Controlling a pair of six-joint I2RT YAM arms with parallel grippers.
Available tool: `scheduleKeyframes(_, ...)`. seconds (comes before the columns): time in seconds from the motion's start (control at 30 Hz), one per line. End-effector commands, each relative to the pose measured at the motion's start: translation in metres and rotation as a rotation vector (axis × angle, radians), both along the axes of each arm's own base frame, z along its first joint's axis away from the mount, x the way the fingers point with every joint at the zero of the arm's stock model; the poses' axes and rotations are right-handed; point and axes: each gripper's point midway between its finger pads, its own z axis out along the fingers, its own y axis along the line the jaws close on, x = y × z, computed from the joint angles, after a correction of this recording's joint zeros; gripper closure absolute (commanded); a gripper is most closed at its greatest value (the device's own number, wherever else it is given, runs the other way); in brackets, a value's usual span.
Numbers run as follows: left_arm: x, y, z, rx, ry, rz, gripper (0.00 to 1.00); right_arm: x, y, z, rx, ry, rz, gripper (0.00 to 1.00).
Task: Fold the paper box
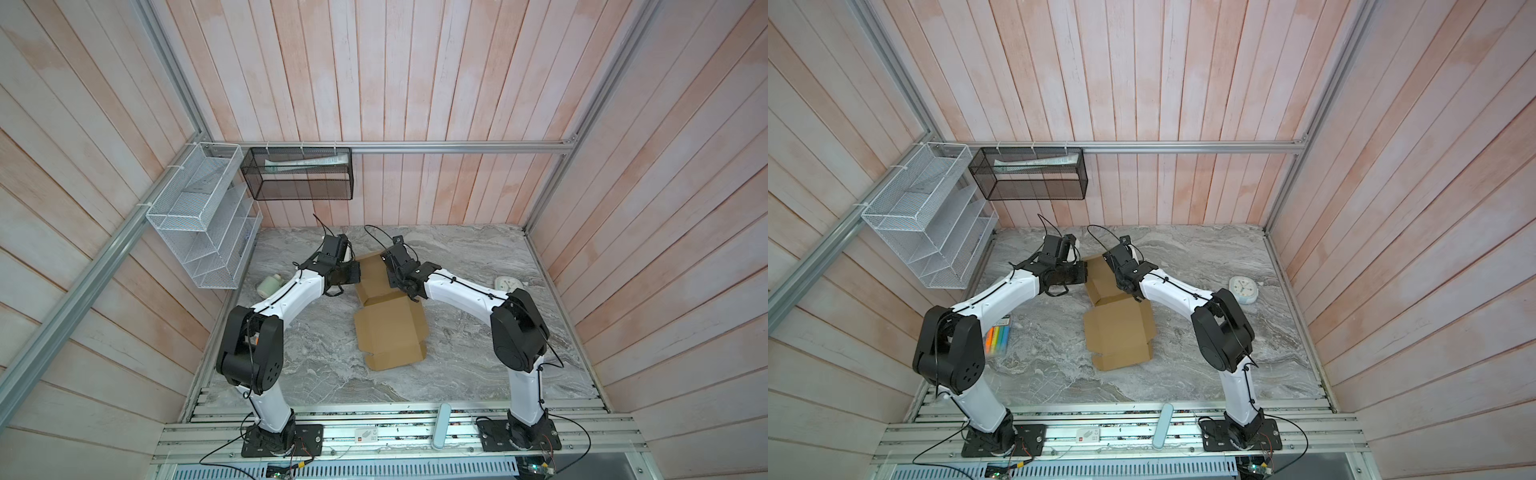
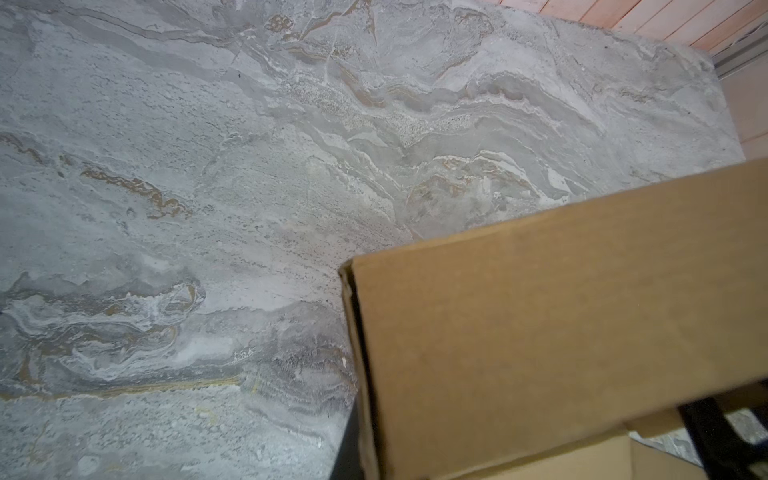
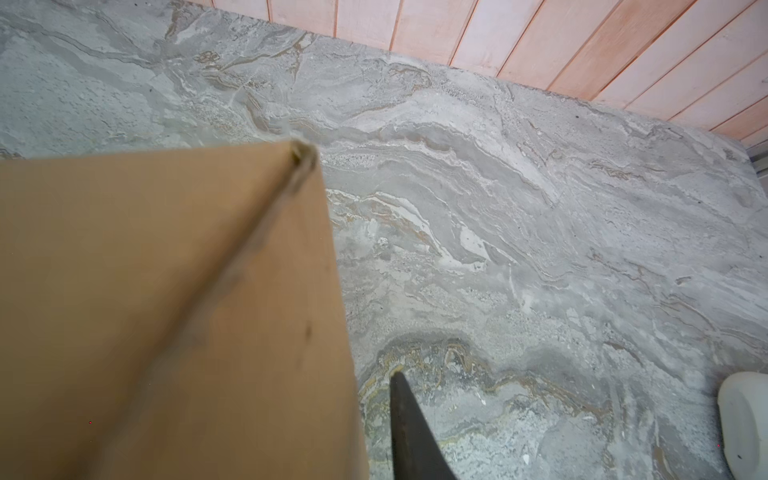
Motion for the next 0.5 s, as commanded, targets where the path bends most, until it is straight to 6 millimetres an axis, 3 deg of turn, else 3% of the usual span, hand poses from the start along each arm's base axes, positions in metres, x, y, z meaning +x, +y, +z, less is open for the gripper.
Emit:
scheduleKeyframes(0.0,-0.002,0.003,-0.005,0.021,0.021,-0.016,1.00,0.004,0.002,-0.008,-0.076,-0.009,-0.009,0.82)
scheduleKeyframes(0.47,0.001,0.006,-0.001,0.024,0.027,-0.023,1.00,0.001,0.011,-0.031,-0.121,0.029,0.027,0.97)
